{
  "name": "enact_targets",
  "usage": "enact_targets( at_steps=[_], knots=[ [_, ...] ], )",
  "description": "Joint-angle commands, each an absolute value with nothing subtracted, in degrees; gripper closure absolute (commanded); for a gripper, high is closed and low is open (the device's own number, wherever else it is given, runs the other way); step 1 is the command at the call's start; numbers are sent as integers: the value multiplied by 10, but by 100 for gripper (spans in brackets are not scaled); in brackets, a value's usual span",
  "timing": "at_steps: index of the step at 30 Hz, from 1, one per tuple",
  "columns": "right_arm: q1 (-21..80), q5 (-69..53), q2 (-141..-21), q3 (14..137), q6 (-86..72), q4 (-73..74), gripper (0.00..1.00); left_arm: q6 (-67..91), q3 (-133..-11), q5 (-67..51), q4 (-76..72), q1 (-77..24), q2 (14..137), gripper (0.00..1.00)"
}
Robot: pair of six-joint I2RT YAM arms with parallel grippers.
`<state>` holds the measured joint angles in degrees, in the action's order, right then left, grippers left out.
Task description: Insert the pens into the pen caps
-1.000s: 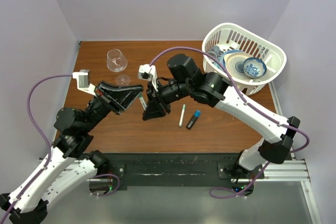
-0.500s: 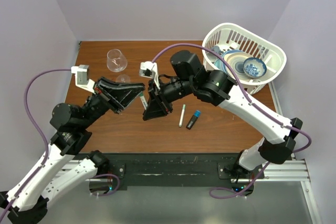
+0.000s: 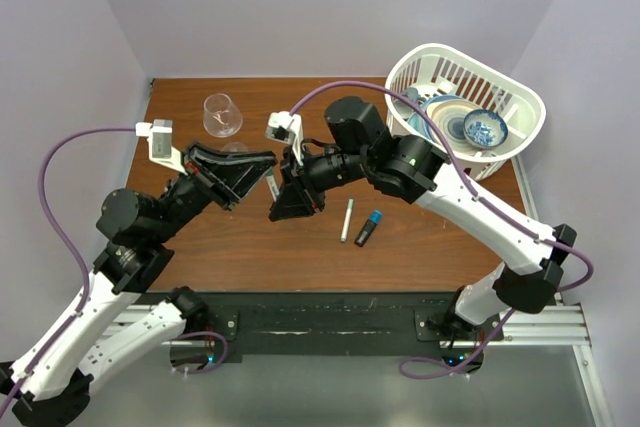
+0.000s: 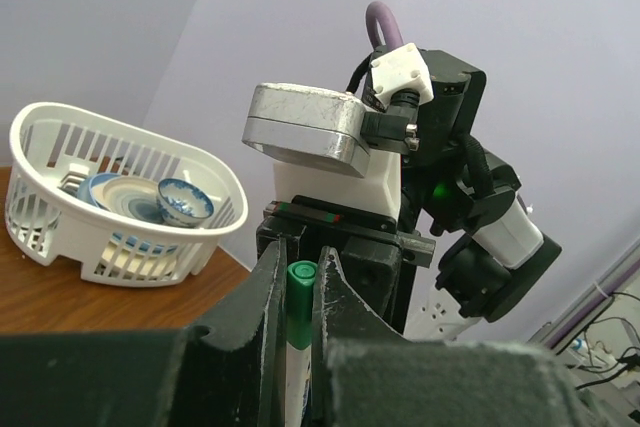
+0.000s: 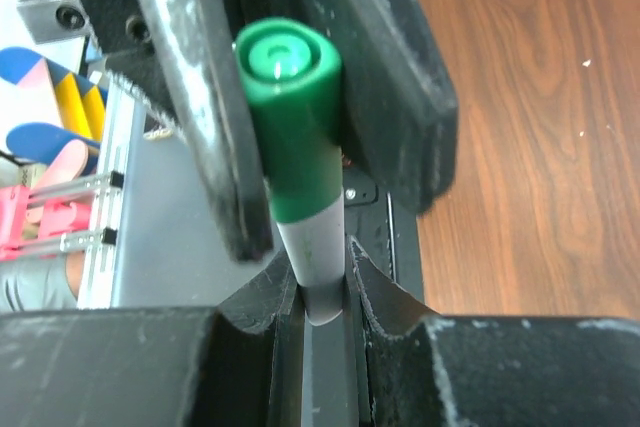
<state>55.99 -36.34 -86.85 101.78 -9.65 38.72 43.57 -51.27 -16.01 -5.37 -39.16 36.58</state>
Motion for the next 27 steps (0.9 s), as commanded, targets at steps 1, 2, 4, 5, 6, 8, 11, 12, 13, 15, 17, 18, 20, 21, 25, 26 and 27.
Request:
enact_targets(
  at_steps=[1,2,4,5,6,8,11,12,13,15,17,18,20,21,25,26,27],
  knots=[
    [496,-216,-853,1050,-145,-38,100,450,-453,-461,190,-455,389,100],
    [495,-224,-855,1050,-146,-42,100,468,-447,-470,176,-455,382,100],
    [494,-247,-860,1058,-143,-44,100,482,-440,-484,146,-454,374,100],
    [494,-249,-862,1061,-142,-43,100,494,-441,-489,138,-454,372,100],
    [494,-252,-865,1063,-142,-43,100,502,-441,-491,128,-454,372,100],
    [495,-258,-865,1056,-146,-38,100,512,-448,-481,116,-454,376,100],
    [493,-258,-852,1025,-149,-19,100,491,-502,-408,157,-454,401,100],
    [494,-255,-843,1007,-149,-18,91,485,-538,-384,169,-454,409,100],
    [493,-248,-817,958,-156,-20,84,476,-557,-339,186,-454,417,100],
    [494,-240,-784,876,-162,-25,74,469,-606,-295,199,-454,446,100],
    [494,-240,-728,821,-180,-13,62,461,-637,-230,217,-454,476,100],
    [494,-242,-707,766,-185,-5,59,458,-657,-215,217,-454,485,100],
    [494,-243,-637,714,-206,30,43,457,-674,-179,220,-453,510,100],
    [494,-245,-613,665,-213,38,38,457,-682,-168,219,-453,516,100],
    [494,-212,-503,592,-249,98,18,430,-688,-64,249,-451,550,100],
    [494,-203,-490,587,-249,113,11,424,-687,-45,255,-449,569,100],
    [494,-174,-470,585,-250,131,9,415,-679,-28,257,-447,581,100]
  ],
)
